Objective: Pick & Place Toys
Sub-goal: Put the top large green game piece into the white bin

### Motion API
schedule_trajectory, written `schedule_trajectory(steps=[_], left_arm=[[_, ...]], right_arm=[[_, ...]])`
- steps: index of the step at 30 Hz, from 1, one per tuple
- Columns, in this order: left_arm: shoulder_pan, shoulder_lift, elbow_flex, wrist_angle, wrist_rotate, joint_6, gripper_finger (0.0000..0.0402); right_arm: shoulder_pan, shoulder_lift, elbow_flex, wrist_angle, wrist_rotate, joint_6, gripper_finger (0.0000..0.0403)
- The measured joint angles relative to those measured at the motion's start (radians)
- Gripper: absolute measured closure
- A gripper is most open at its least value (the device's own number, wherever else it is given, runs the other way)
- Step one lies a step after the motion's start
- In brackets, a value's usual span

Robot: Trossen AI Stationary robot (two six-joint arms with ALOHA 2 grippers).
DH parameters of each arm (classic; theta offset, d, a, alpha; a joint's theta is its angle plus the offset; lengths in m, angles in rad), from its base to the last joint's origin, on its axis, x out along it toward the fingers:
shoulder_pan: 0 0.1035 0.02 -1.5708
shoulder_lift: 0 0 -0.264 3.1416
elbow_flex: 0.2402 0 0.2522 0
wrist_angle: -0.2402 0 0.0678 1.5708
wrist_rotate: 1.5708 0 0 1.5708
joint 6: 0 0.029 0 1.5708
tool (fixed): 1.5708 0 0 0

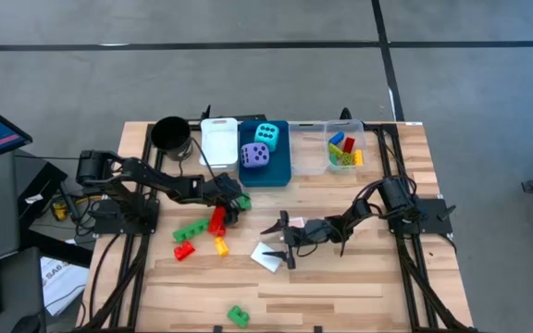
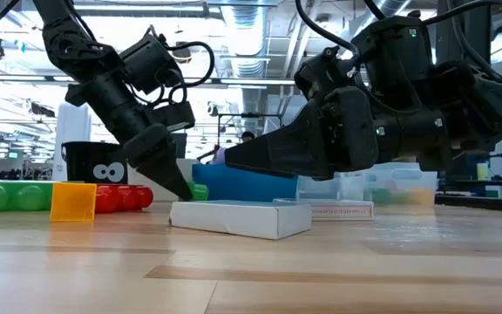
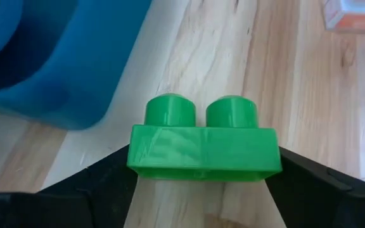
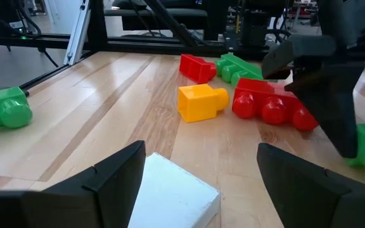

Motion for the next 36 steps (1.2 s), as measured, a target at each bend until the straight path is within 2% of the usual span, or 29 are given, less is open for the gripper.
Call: schedule_trajectory(steps=[7, 14, 19, 31, 36], left_arm=[[-0.005, -0.001, 0.000, 0.080, 0.005, -0.001, 0.0119], [-0.044, -0.001, 0.000, 0.187, 0.006, 0.000, 0.0105], [-0.069, -0.019, 0.000, 0.257, 0.006, -0.001, 0.0111], [-0.074, -0.245, 0.000, 0.257, -0.071, 0.038, 0.0114], [-0.074, -0.357, 0.000, 0.216, -0.184, 0.104, 0.0115]], right_arm=[[0.001, 0.000, 0.000, 0.003, -0.017, 0.006, 0.0104], [0.002, 0.000, 0.000, 0.003, -0.017, 0.006, 0.0104], [0.014, 0.000, 0.000, 0.003, -0.017, 0.002, 0.0104], [0.017, 0.000, 0.000, 0.008, -0.017, -0.005, 0.0104], [0.017, 0.000, 0.000, 0.008, -0.017, -0.005, 0.0104]])
